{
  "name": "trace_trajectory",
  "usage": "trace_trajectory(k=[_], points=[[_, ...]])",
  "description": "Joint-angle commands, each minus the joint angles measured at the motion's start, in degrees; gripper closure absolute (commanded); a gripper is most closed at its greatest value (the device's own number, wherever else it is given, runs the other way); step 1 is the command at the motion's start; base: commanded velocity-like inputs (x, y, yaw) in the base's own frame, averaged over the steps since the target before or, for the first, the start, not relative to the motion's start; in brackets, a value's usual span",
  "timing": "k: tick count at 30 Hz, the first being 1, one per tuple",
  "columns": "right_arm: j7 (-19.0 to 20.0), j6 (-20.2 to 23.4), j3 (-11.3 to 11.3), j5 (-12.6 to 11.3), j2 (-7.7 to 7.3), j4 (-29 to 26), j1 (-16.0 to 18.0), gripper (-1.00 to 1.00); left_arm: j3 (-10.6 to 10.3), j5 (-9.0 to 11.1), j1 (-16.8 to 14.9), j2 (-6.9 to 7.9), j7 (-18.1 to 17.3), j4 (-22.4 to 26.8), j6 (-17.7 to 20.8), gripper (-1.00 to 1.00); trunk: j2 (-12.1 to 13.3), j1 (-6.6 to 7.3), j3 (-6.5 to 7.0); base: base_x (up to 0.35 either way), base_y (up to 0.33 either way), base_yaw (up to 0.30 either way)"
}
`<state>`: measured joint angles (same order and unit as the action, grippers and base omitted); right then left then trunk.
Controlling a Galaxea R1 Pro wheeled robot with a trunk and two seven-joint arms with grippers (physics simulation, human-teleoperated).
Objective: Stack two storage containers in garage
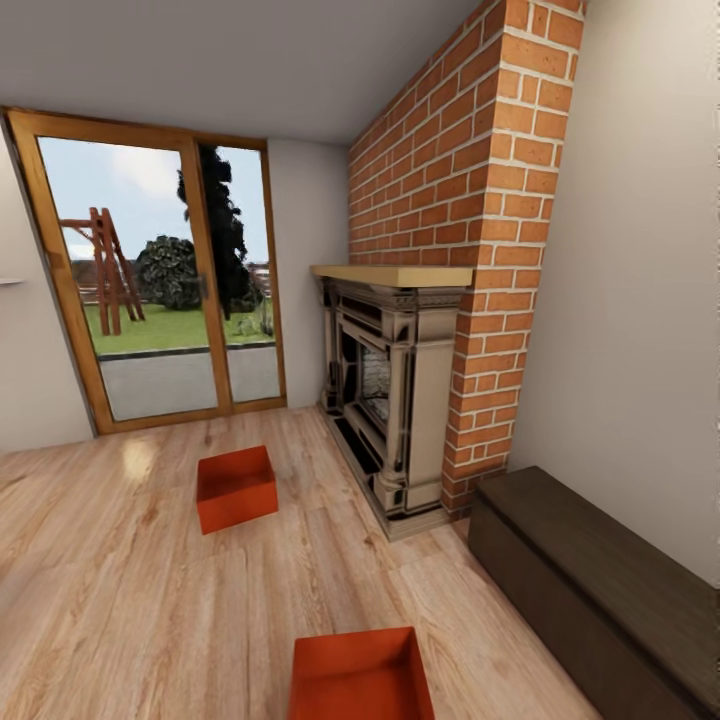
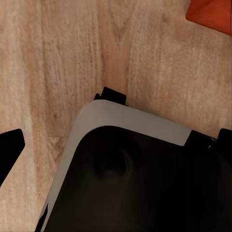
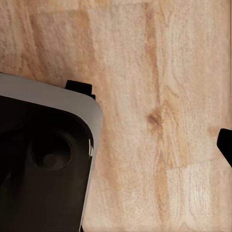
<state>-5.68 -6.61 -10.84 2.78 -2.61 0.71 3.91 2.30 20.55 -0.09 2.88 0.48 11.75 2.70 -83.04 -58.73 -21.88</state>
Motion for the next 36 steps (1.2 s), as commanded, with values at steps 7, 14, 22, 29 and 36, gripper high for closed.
trace_trajectory(k=[7, 14, 22, 29, 36], points=[[-0.28, -0.07, -0.28, 0.42, -0.09, 0.08, 0.05, -1.00, 0.17, 0.11, 0.00, 0.02, 0.05, 0.12, 0.28, -1.00, -0.04, 0.00, -0.07, 0.000, -0.122, 0.000], [-0.29, -0.06, -0.32, 0.47, 0.06, 0.08, 0.05, -1.00, 0.17, 0.19, 0.00, 0.03, 0.05, 0.12, 0.28, -1.00, -0.04, 0.00, -0.07, 0.000, -0.170, 0.000], [-0.30, -0.07, -0.29, 0.44, -0.37, 0.08, 0.05, -1.00, 0.18, 0.19, 0.00, 0.03, 0.05, 0.12, 0.28, -1.00, -0.04, 0.00, -0.07, 0.000, -0.008, 0.214], [-0.30, -0.21, -0.29, 0.38, -0.37, 0.08, 0.05, -1.00, 0.21, 0.19, 0.00, 0.03, 0.05, 0.12, 0.28, -1.00, -0.04, 0.00, -0.07, 0.000, 0.000, 0.049], [-0.30, -0.24, -0.24, 0.38, -0.39, 0.08, 0.05, -1.00, 0.16, 0.11, 0.00, 0.03, 0.05, 0.12, 0.28, -1.00, -0.04, 0.00, -0.07, 0.035, 0.000, 0.001]])
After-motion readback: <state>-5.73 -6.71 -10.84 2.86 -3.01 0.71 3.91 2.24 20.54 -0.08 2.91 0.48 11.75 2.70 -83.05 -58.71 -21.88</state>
